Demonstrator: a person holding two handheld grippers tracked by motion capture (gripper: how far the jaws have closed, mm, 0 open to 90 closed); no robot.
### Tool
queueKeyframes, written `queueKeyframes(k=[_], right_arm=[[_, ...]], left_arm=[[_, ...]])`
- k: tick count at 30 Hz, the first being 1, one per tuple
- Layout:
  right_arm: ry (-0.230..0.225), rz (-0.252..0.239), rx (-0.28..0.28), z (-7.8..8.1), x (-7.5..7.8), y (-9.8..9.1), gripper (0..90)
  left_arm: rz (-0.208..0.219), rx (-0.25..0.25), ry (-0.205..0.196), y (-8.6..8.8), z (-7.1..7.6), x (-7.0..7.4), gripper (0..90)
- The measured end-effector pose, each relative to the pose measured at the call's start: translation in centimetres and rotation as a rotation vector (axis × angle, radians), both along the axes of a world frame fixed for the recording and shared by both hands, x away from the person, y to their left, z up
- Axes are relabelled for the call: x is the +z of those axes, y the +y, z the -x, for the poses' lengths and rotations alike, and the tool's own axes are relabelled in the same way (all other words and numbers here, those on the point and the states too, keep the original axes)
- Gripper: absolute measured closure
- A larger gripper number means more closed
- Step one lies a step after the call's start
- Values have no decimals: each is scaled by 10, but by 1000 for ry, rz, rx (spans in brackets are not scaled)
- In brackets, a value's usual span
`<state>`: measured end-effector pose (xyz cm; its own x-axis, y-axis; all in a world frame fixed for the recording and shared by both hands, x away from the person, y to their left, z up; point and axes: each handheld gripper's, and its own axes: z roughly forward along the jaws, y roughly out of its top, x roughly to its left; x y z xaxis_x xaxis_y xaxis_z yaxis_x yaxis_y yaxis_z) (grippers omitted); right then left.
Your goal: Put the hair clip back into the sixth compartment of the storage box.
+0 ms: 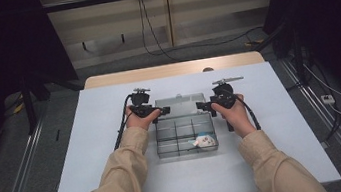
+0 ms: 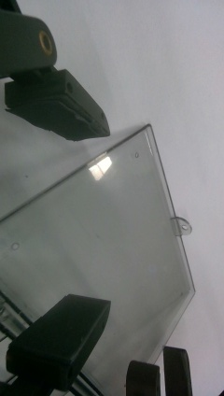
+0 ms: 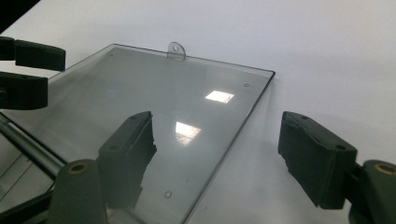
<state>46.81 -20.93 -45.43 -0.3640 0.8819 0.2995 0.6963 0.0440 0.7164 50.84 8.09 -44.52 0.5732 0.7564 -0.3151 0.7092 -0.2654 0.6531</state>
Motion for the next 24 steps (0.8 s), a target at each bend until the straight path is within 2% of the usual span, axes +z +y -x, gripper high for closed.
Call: queueKeyframes(k=[7, 9, 12, 14, 19, 24], right_arm=[[26, -30, -2, -5, -4, 4, 304], [45, -62, -8, -6, -6, 4, 308], [83, -120, -18, -7, -9, 5, 319], [89, -129, -19, -7, -9, 4, 321], [113, -159, -27, -8, -10, 3, 329], [138, -200, -14, -8, -11, 3, 347]], left_arm=[[16, 6, 29, -3, -4, -7, 147], [40, 5, 45, -2, -5, -9, 147], [51, 6, 61, -2, -6, -11, 135], [68, 13, 76, -2, -6, -12, 134], [70, 12, 78, -2, -7, -12, 133], [67, 21, 85, -2, -7, -11, 138]])
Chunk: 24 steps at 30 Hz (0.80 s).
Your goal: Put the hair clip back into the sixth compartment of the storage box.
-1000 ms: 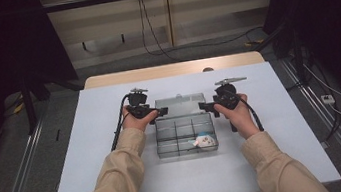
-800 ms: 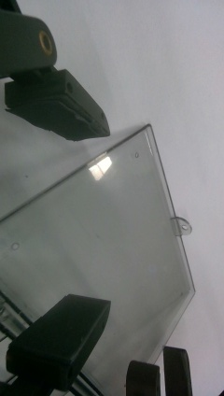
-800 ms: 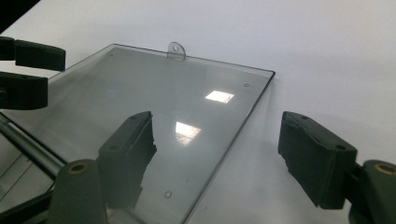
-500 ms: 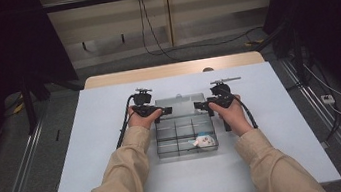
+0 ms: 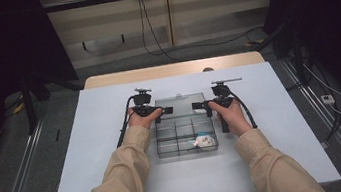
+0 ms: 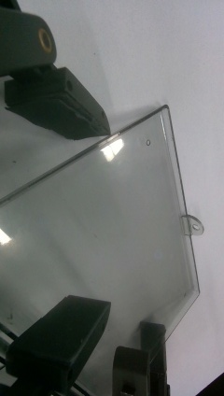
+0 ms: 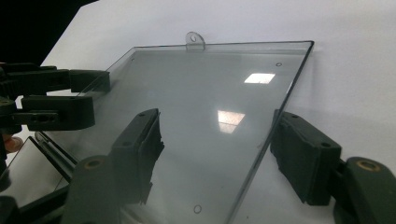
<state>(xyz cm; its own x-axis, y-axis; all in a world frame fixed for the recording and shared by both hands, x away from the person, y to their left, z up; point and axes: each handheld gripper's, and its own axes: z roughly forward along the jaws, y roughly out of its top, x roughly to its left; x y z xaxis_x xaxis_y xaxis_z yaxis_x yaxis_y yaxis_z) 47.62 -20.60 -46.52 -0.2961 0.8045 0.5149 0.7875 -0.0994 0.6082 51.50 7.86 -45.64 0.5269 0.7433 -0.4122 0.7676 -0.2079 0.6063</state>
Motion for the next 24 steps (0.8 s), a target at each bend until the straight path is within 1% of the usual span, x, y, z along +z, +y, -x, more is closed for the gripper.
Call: queueKeyframes(k=[1, 2, 3, 4, 5, 7, 9, 10, 13, 16, 21, 24], right_arm=[[2, -3, 0, 0, 0, 0, 354], [5, -16, 0, 0, 0, 0, 376], [9, -39, 0, 0, 0, -2, 403], [2, -53, 1, 0, 0, -2, 410], [-7, -50, 2, 0, 1, -2, 413], [-30, -34, 10, 1, 4, -2, 432], [-51, -38, 14, 2, 8, -3, 463], [-57, -37, 12, 2, 9, -3, 473], [-89, -21, 21, 4, 14, -4, 504], [-108, -16, 27, 6, 19, -6, 539], [-144, 13, 36, 11, 27, -5, 568], [-153, 21, 41, 14, 31, -5, 573]], left_arm=[[10, -2, 7, 0, 0, 0, 145], [39, -7, 20, 0, 0, 0, 172], [44, -13, 18, 0, 0, 2, 188], [40, -11, 6, -1, 1, 3, 195], [34, -17, 0, -1, 1, 4, 199], [39, -22, -11, 0, 2, 7, 231], [33, -19, -37, 0, 3, 12, 268], [26, -22, -42, 0, 4, 14, 280], [22, -24, -72, 2, 5, 19, 330], [16, -26, -98, 5, 8, 26, 381], [26, -22, -120, 7, 11, 34, 419], [31, -23, -136, 8, 14, 39, 439]])
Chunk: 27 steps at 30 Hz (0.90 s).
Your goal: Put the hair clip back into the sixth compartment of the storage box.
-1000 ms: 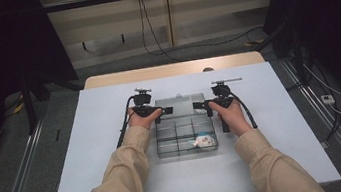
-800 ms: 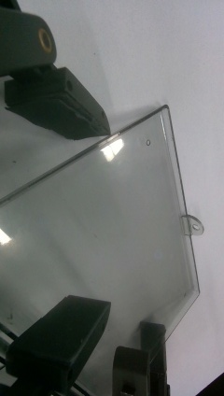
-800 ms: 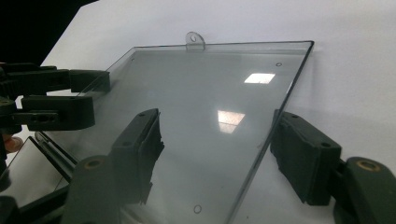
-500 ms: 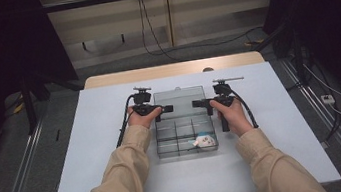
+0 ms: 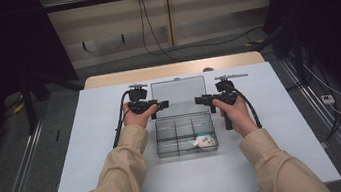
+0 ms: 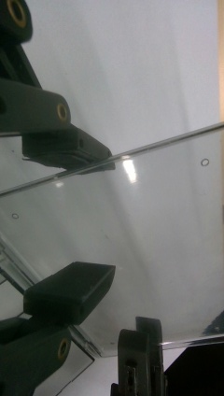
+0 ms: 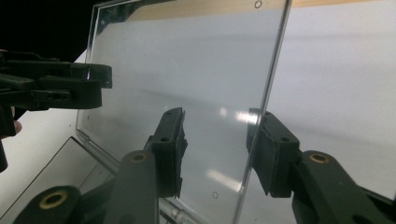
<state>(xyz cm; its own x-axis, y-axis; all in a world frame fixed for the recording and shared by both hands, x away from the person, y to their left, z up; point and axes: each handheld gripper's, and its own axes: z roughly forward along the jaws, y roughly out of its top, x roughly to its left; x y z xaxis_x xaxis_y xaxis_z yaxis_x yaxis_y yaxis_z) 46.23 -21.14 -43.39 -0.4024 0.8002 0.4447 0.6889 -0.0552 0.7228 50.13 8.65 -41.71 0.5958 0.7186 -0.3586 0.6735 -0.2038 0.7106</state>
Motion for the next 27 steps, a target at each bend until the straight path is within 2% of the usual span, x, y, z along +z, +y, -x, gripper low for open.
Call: queueKeyframes(k=[10, 17, 27], right_arm=[[-40, 36, 31, 8, 11, -1, 605], [-61, 61, 46, 12, 15, -1, 616], [-93, 95, 60, 17, 19, 0, 643]], left_arm=[[-3, -14, -32, 3, 8, 11, 494], [-3, -27, -54, 7, 13, 15, 544], [-20, -45, -78, 9, 20, 19, 567]])
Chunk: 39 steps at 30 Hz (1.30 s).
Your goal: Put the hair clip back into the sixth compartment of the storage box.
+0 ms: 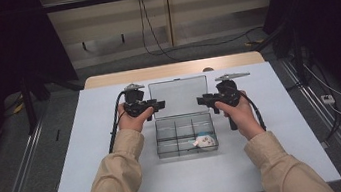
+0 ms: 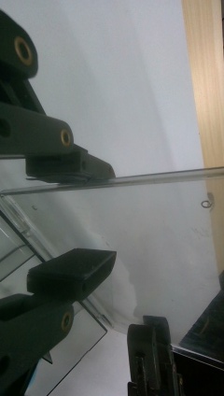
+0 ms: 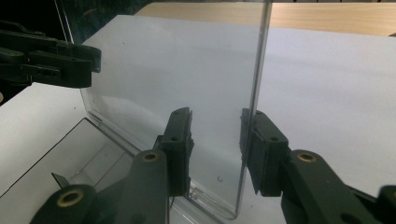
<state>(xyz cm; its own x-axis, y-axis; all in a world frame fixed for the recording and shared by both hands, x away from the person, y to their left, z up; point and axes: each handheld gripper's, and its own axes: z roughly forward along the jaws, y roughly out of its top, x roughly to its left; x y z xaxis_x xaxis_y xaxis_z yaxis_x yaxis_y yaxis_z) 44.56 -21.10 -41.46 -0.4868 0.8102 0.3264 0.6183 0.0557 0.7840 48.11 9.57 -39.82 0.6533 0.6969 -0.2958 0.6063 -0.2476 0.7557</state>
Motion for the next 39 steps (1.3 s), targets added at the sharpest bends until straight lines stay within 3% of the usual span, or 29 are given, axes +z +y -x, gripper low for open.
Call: queueKeyframes(k=[18, 39], right_arm=[[-43, 17, 37, 11, 4, -1, 630], [-70, 43, 55, 21, 7, 0, 612]], left_arm=[[-22, -37, -41, 2, 11, 5, 590], [-26, -67, -48, 6, 20, 9, 598]])
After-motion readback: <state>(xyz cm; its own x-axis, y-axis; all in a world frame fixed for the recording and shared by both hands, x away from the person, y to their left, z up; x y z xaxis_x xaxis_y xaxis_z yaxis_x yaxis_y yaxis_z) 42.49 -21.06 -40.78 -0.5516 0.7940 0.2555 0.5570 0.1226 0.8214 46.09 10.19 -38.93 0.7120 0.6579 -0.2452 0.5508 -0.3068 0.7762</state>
